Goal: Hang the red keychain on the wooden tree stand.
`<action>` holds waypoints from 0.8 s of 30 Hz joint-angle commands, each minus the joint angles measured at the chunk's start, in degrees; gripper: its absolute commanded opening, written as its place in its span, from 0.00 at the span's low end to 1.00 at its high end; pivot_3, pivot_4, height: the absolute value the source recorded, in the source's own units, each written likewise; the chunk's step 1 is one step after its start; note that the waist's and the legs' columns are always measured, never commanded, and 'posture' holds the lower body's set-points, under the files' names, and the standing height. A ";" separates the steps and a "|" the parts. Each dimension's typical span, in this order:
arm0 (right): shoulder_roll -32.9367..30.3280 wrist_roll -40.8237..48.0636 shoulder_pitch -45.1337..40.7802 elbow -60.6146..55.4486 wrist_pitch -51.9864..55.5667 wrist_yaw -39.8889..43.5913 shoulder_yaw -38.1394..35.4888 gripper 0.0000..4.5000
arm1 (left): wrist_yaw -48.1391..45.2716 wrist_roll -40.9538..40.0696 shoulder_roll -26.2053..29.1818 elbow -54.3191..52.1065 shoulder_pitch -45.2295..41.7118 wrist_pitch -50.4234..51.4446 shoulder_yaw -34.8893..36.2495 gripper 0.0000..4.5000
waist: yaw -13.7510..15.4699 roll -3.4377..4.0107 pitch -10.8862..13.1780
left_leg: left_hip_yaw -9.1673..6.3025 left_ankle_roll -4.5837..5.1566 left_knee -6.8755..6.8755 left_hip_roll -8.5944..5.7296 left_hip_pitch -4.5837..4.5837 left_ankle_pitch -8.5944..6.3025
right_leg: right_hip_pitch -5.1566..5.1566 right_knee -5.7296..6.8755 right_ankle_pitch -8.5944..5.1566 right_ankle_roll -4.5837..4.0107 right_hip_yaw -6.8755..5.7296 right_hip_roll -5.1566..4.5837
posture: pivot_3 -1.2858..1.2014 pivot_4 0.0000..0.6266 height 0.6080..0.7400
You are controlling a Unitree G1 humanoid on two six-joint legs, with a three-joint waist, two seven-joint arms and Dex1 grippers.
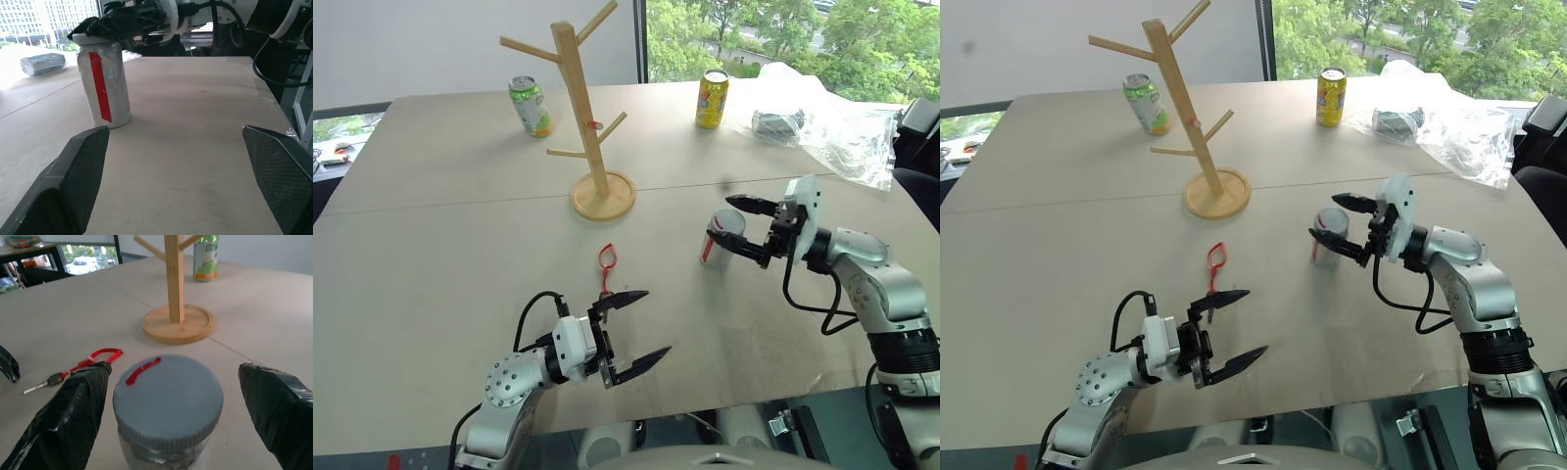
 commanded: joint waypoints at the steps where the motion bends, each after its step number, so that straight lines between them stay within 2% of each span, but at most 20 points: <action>1: 0.79 -2.42 0.36 1.28 -2.87 1.01 1.62 0.99 | 0.31 -0.19 -0.22 -0.05 -0.21 -1.49 -0.46 1.00 | -0.01 0.00 0.00 | 0.01 0.00 0.00 0.00 0.01 0.00 | 0.00 0.00 0.00 0.00 0.00 0.00 | 0.52 0.24 1.00; 12: 4.14 -7.17 0.00 8.30 -7.96 0.47 2.62 0.99 | 1.00 -0.12 -0.41 0.58 -0.88 -1.80 -0.45 1.00 | -0.09 0.00 0.00 | 0.01 0.00 0.02 0.00 0.01 0.00 | 0.01 0.02 0.00 0.01 0.00 0.02 | 0.52 0.24 1.00; 13: 4.33 -7.15 -0.10 8.54 -8.07 0.29 2.38 0.87 | 1.05 -0.11 -0.40 0.60 -0.89 -1.82 -0.47 1.00 | -0.09 0.00 0.00 | 0.01 0.00 0.02 0.00 0.01 0.00 | 0.01 0.02 0.00 0.01 0.00 0.03 | 0.52 0.24 1.00; 14: 4.48 -7.19 -0.22 8.78 -8.24 0.09 2.15 0.81 | 1.08 -0.12 -0.37 0.63 -0.92 -1.85 -0.48 1.00 | -0.10 0.00 0.00 | 0.01 0.00 0.02 0.00 0.01 0.00 | 0.01 0.02 0.00 0.01 0.01 0.03 | 0.52 0.24 1.00; 17: 4.92 -6.88 -0.31 9.03 -8.51 -0.74 1.27 0.54 | 1.20 -0.10 -0.35 0.85 -1.08 -1.86 -0.46 1.00 | -0.09 0.00 0.00 | 0.01 0.00 0.02 0.00 0.01 0.00 | 0.01 0.02 0.00 0.01 0.01 0.02 | 0.52 0.24 1.00; 18: 5.36 -6.50 -0.42 9.16 -8.70 -1.68 0.40 0.50 | 1.29 -0.15 -0.39 0.98 -1.26 -1.78 -0.39 1.00 | -0.09 0.00 0.00 | 0.01 0.00 0.02 0.00 0.01 0.00 | 0.01 0.02 0.01 0.01 0.01 0.03 | 0.52 0.24 1.00; 20: 6.62 -5.40 -1.05 10.03 -8.96 -4.63 -2.31 0.50 | 1.58 -0.16 -0.50 1.17 -1.69 -1.57 -0.27 1.00 | -0.10 0.00 0.00 | 0.01 0.00 0.02 0.00 0.02 0.00 | 0.01 0.02 0.01 0.01 0.01 0.03 | 0.52 0.24 1.00; 24: 7.03 -4.20 -6.56 20.72 -11.29 -21.39 -16.01 0.50 | 3.51 -0.99 -1.43 0.94 -3.28 0.07 0.32 1.00 | -0.02 0.02 0.01 | 0.02 0.00 0.04 0.00 0.00 0.00 | 0.02 0.03 0.01 0.02 0.01 0.03 | 0.52 0.24 1.00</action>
